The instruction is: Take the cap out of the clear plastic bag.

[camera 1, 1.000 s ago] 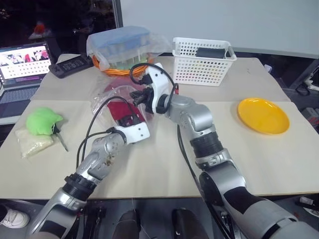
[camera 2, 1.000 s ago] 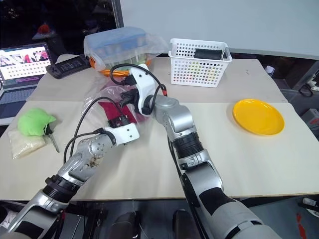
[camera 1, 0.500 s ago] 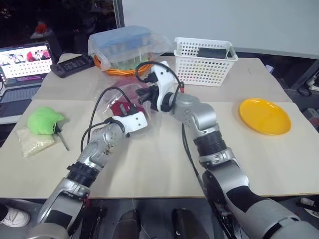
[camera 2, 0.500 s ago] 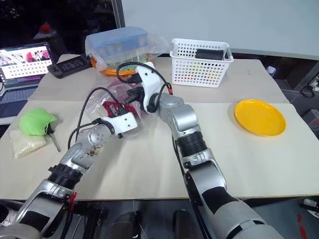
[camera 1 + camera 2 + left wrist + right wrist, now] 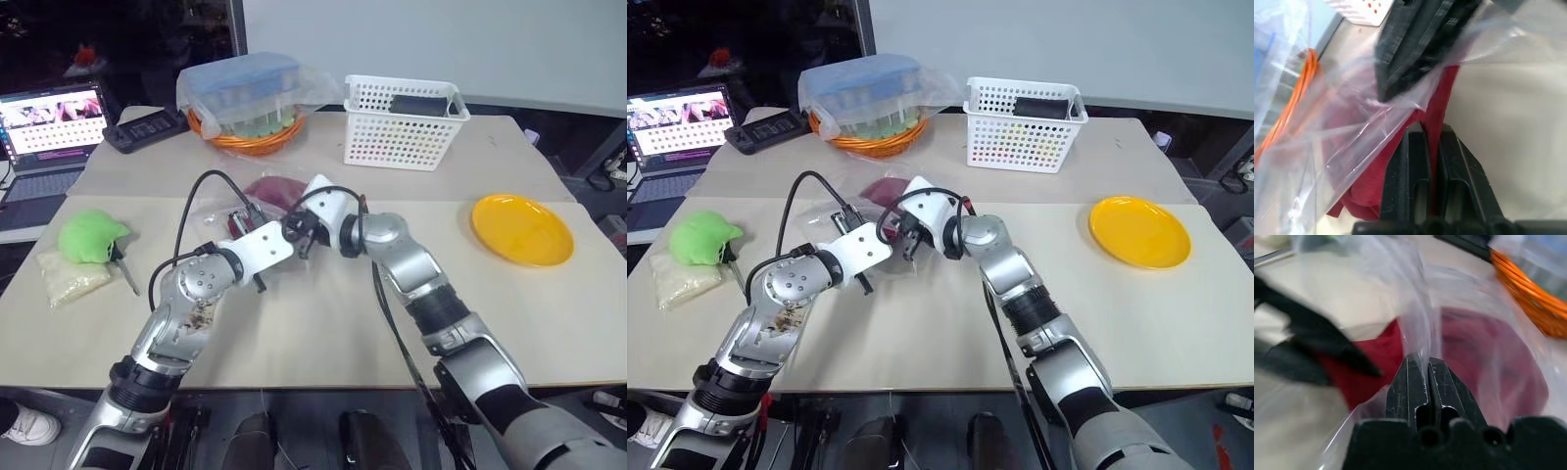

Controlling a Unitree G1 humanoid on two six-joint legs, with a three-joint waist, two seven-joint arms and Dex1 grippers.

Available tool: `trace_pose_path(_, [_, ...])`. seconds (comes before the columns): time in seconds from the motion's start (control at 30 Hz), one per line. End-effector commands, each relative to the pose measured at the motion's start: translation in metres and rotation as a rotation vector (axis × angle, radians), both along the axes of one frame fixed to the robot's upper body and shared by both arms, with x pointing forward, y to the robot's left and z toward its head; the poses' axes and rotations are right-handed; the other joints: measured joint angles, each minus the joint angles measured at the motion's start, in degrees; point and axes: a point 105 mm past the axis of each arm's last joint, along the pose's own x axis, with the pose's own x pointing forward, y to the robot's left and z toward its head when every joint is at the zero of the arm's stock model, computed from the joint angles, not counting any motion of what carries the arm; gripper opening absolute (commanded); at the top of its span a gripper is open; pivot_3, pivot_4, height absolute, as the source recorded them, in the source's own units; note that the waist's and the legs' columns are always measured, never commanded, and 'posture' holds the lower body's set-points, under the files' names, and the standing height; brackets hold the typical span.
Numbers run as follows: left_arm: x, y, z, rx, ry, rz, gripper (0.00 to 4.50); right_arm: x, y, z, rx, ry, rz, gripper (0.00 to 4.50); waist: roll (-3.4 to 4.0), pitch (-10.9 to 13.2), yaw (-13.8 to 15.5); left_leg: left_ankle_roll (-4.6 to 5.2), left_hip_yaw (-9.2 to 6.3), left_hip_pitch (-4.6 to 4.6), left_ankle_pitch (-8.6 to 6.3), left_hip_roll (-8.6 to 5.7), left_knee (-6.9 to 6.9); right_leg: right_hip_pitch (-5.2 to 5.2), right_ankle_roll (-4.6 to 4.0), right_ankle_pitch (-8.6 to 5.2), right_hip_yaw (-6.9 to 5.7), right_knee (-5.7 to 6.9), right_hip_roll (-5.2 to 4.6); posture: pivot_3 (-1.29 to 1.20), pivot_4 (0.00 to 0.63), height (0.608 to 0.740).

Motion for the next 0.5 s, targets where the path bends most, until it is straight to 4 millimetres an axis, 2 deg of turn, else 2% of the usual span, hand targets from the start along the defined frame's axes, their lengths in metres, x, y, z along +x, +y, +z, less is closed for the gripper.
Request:
trace_pose_path(0.03, [-0.011,0.003,0.043,-0.072,-0.053,-0.030,0.06,-0.019,0.012,-0.023,-0.063,0.029,0.092,0.00,0.00,0.0,-0.1,0.00,0.00,0.02,0.00,0.02,0.03,0.02,0.03,-0.02,0.00,0.00,0.02,0.00,0.150,0.730])
trace_pose_path(0.17, [-0.039,0.013,0.053,-0.093,0.076,-0.106,0.06,-0.009,0.011,-0.031,-0.102,-0.027,0.040,0.00,0.01,0.0,-0.7,0.00,-0.01,0.09,0.00,0.06,0.04,0.01,0.25,-0.17,0.06,0.05,0.10,0.00,0.150,0.730])
trace_pose_path(0.27, [-0.057,0.029,0.056,-0.081,0.174,-0.101,0.06,-0.005,0.013,-0.033,-0.120,-0.054,0.035,0.00,0.03,0.0,-0.7,-0.01,-0.06,0.11,0.00,0.17,0.03,0.01,0.21,-0.20,0.06,0.04,0.23,0.00,0.150,0.730])
trace_pose_path(0.37, [-0.052,0.050,0.080,-0.108,0.151,-0.023,0.06,-0.009,0.019,-0.039,-0.144,-0.050,0.074,0.00,0.01,0.0,-0.6,-0.01,-0.10,0.12,0.00,0.23,0.03,-0.01,0.18,-0.22,0.07,0.05,0.33,0.00,0.150,0.730])
trace_pose_path(0.5, [-0.048,0.071,0.095,-0.010,0.096,0.004,0.06,-0.014,0.023,-0.045,-0.165,-0.034,0.111,0.00,-0.01,0.1,-0.5,-0.06,-0.14,0.12,0.03,0.21,0.04,0.03,0.18,-0.23,0.04,0.05,0.30,0.00,0.150,0.730])
